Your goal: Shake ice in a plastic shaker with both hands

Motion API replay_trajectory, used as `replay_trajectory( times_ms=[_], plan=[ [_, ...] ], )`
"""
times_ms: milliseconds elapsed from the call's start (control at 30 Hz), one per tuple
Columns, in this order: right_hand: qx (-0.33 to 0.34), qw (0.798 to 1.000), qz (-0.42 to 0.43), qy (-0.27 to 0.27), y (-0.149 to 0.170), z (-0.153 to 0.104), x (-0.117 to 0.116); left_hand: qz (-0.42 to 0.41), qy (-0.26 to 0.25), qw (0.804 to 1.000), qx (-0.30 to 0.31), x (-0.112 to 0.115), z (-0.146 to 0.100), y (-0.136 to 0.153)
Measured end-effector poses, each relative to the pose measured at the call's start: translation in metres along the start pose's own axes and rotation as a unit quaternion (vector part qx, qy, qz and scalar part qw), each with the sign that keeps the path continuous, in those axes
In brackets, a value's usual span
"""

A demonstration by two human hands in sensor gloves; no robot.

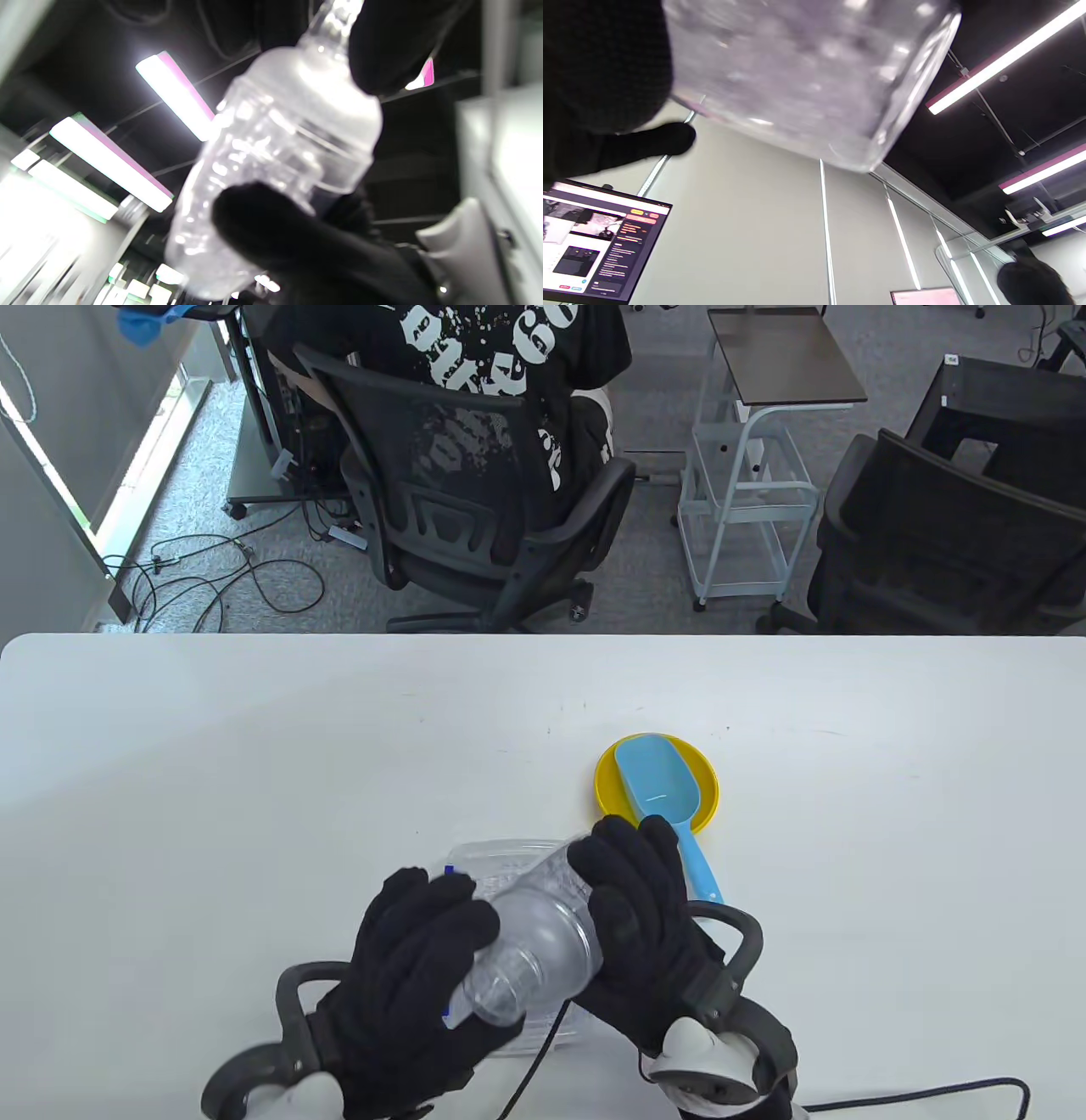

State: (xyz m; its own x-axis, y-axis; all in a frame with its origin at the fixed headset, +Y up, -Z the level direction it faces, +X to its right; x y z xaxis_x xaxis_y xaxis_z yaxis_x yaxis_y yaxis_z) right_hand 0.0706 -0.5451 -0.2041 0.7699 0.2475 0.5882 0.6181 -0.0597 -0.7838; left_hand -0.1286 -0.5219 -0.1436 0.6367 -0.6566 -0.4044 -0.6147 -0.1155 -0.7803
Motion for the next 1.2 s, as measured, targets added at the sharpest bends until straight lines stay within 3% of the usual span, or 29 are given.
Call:
replay_trajectory(
  times_ms=[33, 67, 100, 133, 167, 200, 267, 300, 333, 367, 433, 500, 533, 567, 600, 633, 667, 733, 800, 833, 900, 933, 967, 1000, 1067, 1100, 1133, 1167, 1200],
  plan=[
    [-0.079, 0.991, -0.006, -0.108, 0.031, -0.017, -0.030, 0.069, 0.041, 0.991, -0.109, 0.021, 0.003, 0.032],
    [-0.105, 0.983, 0.009, -0.148, 0.041, -0.028, -0.044, 0.072, 0.106, 0.975, -0.184, 0.044, 0.000, 0.063],
    [-0.152, 0.977, 0.002, -0.151, 0.050, -0.042, -0.050, -0.051, 0.166, 0.966, -0.192, 0.065, -0.007, 0.086],
    [-0.130, 0.973, -0.007, -0.188, 0.052, -0.046, -0.058, -0.194, 0.173, 0.946, -0.195, 0.080, -0.011, 0.099],
    [-0.135, 0.969, -0.010, -0.205, 0.053, -0.047, -0.059, -0.292, 0.146, 0.915, -0.238, 0.088, -0.020, 0.110],
    [-0.135, 0.970, -0.009, -0.201, 0.052, -0.044, -0.058, -0.321, 0.133, 0.905, -0.247, 0.088, -0.022, 0.112],
    [-0.098, 0.981, -0.009, -0.167, 0.035, -0.028, -0.045, -0.267, 0.130, 0.933, -0.203, 0.071, -0.013, 0.095],
    [-0.044, 0.991, -0.027, -0.120, 0.010, -0.011, -0.024, -0.173, 0.104, 0.967, -0.154, 0.041, -0.006, 0.066],
    [-0.027, 0.994, -0.030, -0.100, 0.002, -0.006, -0.017, -0.150, 0.091, 0.975, -0.140, 0.032, -0.005, 0.056],
    [0.025, 0.999, -0.035, -0.030, -0.021, 0.006, 0.006, -0.074, 0.033, 0.994, -0.074, 0.003, -0.005, 0.020],
    [0.064, 0.997, -0.031, 0.028, -0.032, 0.006, 0.018, -0.003, -0.010, 1.000, -0.006, -0.013, -0.006, -0.011],
    [-0.012, 0.995, -0.054, -0.082, 0.006, -0.002, -0.015, 0.071, 0.042, 0.991, -0.108, 0.010, 0.000, 0.018],
    [-0.063, 0.975, -0.012, -0.213, 0.026, -0.023, -0.046, 0.014, 0.151, 0.967, -0.204, 0.049, -0.005, 0.068],
    [-0.120, 0.966, -0.015, -0.227, 0.040, -0.042, -0.056, -0.114, 0.200, 0.953, -0.195, 0.071, -0.011, 0.086],
    [-0.133, 0.968, 0.010, -0.215, 0.044, -0.049, -0.060, -0.245, 0.196, 0.927, -0.205, 0.087, -0.017, 0.098],
    [-0.141, 0.957, 0.013, -0.252, 0.049, -0.055, -0.068, -0.329, 0.162, 0.889, -0.274, 0.099, -0.031, 0.115],
    [-0.150, 0.951, 0.002, -0.270, 0.051, -0.056, -0.070, -0.350, 0.154, 0.880, -0.280, 0.103, -0.033, 0.118],
    [-0.130, 0.959, -0.011, -0.250, 0.045, -0.046, -0.065, -0.307, 0.159, 0.901, -0.262, 0.098, -0.030, 0.116],
    [-0.084, 0.979, 0.001, -0.185, 0.020, -0.020, -0.037, -0.224, 0.119, 0.950, -0.183, 0.059, -0.016, 0.081],
    [-0.073, 0.984, 0.006, -0.163, 0.013, -0.014, -0.029, -0.209, 0.100, 0.959, -0.166, 0.048, -0.014, 0.070],
    [-0.003, 0.998, 0.016, -0.057, -0.022, 0.009, 0.010, -0.132, 0.013, 0.990, -0.055, -0.002, -0.008, 0.015],
    [0.024, 0.999, 0.017, 0.015, -0.032, 0.009, 0.024, -0.074, -0.008, 0.997, -0.012, -0.018, -0.009, -0.010],
    [0.040, 0.998, 0.017, 0.037, -0.031, 0.007, 0.024, -0.022, -0.005, 1.000, 0.005, -0.020, -0.008, -0.021],
    [0.025, 1.000, 0.010, 0.004, -0.020, 0.006, 0.011, 0.020, 0.007, 1.000, -0.015, -0.013, -0.005, -0.016],
    [-0.065, 0.991, 0.004, -0.118, 0.013, -0.011, -0.022, 0.055, 0.074, 0.986, -0.142, 0.027, -0.002, 0.037],
    [-0.107, 0.986, -0.010, -0.129, 0.030, -0.029, -0.033, -0.064, 0.118, 0.980, -0.148, 0.050, -0.008, 0.061],
    [-0.104, 0.981, -0.007, -0.167, 0.035, -0.035, -0.043, -0.218, 0.114, 0.957, -0.155, 0.065, -0.012, 0.076],
    [-0.118, 0.971, -0.025, -0.205, 0.040, -0.038, -0.046, -0.282, 0.102, 0.932, -0.202, 0.074, -0.021, 0.090],
    [-0.120, 0.971, -0.017, -0.207, 0.040, -0.038, -0.048, -0.294, 0.107, 0.926, -0.210, 0.078, -0.021, 0.094]
  ],
)
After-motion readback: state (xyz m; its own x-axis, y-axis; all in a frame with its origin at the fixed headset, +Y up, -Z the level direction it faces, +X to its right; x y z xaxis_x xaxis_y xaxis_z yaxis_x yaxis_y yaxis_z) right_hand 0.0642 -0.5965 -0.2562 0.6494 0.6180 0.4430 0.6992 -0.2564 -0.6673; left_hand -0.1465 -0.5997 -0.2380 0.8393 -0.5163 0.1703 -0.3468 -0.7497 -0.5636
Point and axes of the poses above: the tracker on the back of each hand, its own y axis roughly to the little-finger side, its own z axis roughly from the wrist to the fingertips, x = y × z, the point moved 5 cm from there along z, roughly from the wrist to the fingertips, and after that the axes turned 10 degrees about y, right-handed, at the moved point
